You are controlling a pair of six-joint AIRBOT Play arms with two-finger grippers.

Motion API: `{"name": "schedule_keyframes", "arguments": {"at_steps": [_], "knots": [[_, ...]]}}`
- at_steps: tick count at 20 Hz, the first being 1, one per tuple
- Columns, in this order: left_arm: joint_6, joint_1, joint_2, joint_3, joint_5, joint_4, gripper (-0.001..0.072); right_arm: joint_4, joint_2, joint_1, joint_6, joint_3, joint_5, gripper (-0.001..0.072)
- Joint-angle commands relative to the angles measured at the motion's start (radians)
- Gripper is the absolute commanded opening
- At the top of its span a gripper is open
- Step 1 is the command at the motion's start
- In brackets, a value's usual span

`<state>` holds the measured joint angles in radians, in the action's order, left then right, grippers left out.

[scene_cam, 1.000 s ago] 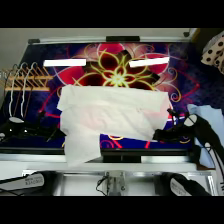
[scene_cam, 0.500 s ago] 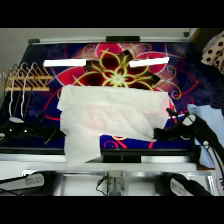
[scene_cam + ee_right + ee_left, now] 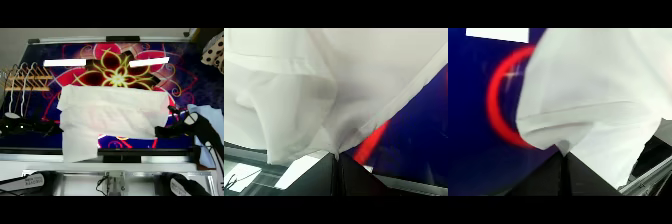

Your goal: Fold the shirts.

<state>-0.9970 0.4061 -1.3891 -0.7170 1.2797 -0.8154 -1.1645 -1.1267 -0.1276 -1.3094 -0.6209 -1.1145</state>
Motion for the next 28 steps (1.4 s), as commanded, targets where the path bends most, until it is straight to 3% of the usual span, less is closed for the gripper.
{"name": "schedule_keyframes", "arguments": {"at_steps": [1, 3, 7, 10, 13, 16, 24, 25, 26, 27, 28], "knots": [[0.009, -0.002, 0.012, -0.164, 0.099, 0.014, 0.0027, -0.001, 0.050, 0.001, -0.004, -0.081, -0.003, 0.0053], [-0.003, -0.021, 0.011, -0.279, 0.123, 0.084, 0.0026, -0.010, 0.049, 0.000, -0.043, -0.152, 0.032, 0.0052], [-0.085, -0.106, -0.037, -0.488, -0.010, 0.095, 0.0026, -0.066, -0.024, 0.001, -0.110, -0.289, 0.143, 0.0052], [-0.129, -0.158, -0.167, -0.672, -0.020, 0.102, 0.0027, -0.069, -0.176, 0.001, -0.109, -0.442, 0.155, 0.0052], [-0.253, -0.183, -0.344, -0.868, -0.020, 0.102, 0.0028, -0.077, -0.333, 0.015, -0.112, -0.605, 0.172, 0.0053], [-0.318, -0.195, -0.493, -1.017, -0.020, 0.121, 0.0028, -0.114, -0.453, 0.048, -0.145, -0.710, 0.245, 0.0053], [-0.351, -0.206, -0.653, -1.077, -0.066, 0.154, 0.0049, -0.126, -0.594, 0.050, -0.184, -0.752, 0.270, 0.0064], [-0.351, -0.211, -0.658, -1.077, -0.067, 0.172, 0.0239, -0.124, -0.594, 0.050, -0.179, -0.752, 0.278, 0.0302], [-0.351, -0.215, -0.656, -1.078, -0.068, 0.182, 0.0558, -0.122, -0.590, 0.050, -0.175, -0.754, 0.277, 0.0632], [-0.351, -0.215, -0.655, -1.086, -0.063, 0.196, 0.0699, -0.121, -0.578, 0.047, -0.147, -0.756, 0.258, 0.0662], [-0.351, -0.210, -0.655, -1.106, -0.040, 0.196, 0.0699, -0.127, -0.562, 0.037, -0.120, -0.756, 0.230, 0.0662]]}}
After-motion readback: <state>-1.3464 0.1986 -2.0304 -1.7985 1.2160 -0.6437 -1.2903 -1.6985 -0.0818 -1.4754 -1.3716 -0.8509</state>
